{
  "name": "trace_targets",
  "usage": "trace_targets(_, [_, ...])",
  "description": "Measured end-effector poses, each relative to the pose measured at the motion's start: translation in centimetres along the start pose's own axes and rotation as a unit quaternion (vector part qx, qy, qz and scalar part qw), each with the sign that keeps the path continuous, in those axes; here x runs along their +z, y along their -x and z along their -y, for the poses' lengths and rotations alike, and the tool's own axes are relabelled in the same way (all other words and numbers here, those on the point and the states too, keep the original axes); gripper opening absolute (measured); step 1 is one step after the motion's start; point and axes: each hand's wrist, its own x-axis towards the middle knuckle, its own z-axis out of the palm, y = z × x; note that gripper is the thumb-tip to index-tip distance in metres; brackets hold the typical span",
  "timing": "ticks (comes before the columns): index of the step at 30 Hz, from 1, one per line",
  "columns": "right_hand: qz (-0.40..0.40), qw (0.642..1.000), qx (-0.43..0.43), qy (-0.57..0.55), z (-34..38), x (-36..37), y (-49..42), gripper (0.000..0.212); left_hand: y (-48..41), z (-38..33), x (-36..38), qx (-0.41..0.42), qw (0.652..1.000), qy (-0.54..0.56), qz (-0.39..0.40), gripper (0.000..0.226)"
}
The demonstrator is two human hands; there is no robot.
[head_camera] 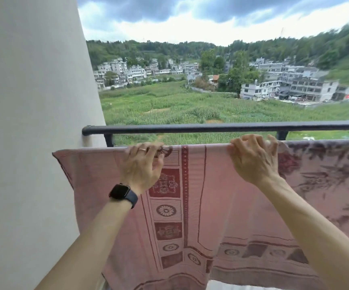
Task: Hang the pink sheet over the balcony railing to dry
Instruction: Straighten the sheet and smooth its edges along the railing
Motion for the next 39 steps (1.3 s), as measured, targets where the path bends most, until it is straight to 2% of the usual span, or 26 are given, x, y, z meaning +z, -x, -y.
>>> trace_targets(3, [0.028,0.994,0.099,-0.027,-6.9,-1.6,0.2,0.064,0.7,-0.9,-0.5,-0.075,0.996,-0.036,0.026,0.046])
trace_targets(4, [0.035,0.993,0.109,-0.023,-9.3,-2.0,0.7,0.068,0.4,-2.0,-0.9,-0.110,0.993,-0.037,0.035,0.047])
trace_targets(6, [0.049,0.995,0.091,-0.010,-12.8,-2.8,1.9,0.060,-0.8,-5.9,-1.2,-0.133,0.988,-0.039,0.063,0.052])
trace_targets(8, [0.074,0.995,0.064,-0.019,-14.4,-3.6,2.4,0.050,-2.0,-11.4,-0.7,-0.077,0.993,-0.028,0.085,0.054])
trace_targets(10, [0.085,0.995,0.044,-0.027,-15.6,-4.0,2.4,0.054,-3.2,-17.3,0.4,-0.009,0.995,0.001,0.095,0.054])
trace_targets(15, [0.029,0.997,0.067,-0.012,-23.5,-4.8,3.8,0.043,-6.9,-30.6,4.0,0.099,0.991,0.014,0.092,0.052])
trace_targets(18, [0.020,0.993,0.117,-0.009,-30.2,-5.5,4.5,0.036,-7.8,-35.4,5.8,0.059,0.993,0.003,0.103,0.054])
trace_targets(20, [0.008,0.995,0.094,0.007,-33.4,-5.5,5.1,0.037,-8.0,-38.0,6.8,0.030,0.996,0.006,0.085,0.051])
trace_targets(23, [-0.015,0.999,0.023,0.017,-36.3,-5.2,5.3,0.042,-9.4,-43.5,8.3,0.071,0.996,-0.001,0.063,0.049])
trace_targets(27, [-0.015,0.994,0.105,-0.014,-43.1,-6.4,5.1,0.042,-12.6,-52.8,10.1,0.127,0.989,0.018,0.068,0.052])
trace_targets(30, [0.016,0.995,0.095,0.030,-49.9,-7.4,5.6,0.042,-13.7,-58.3,11.6,0.144,0.985,0.023,0.087,0.048])
trace_targets(32, [0.014,0.994,0.096,0.055,-54.1,-8.0,5.9,0.040,-13.9,-59.8,12.4,0.129,0.988,0.009,0.088,0.047])
trace_targets(36, [-0.012,0.983,0.178,0.041,-63.6,-9.2,6.5,0.037,-13.4,-59.9,13.5,0.091,0.995,-0.007,0.028,0.046])
trace_targets(39, [-0.019,0.989,0.143,0.042,-67.4,-9.5,6.4,0.039,-14.8,-63.5,13.5,0.036,0.999,-0.018,0.032,0.051])
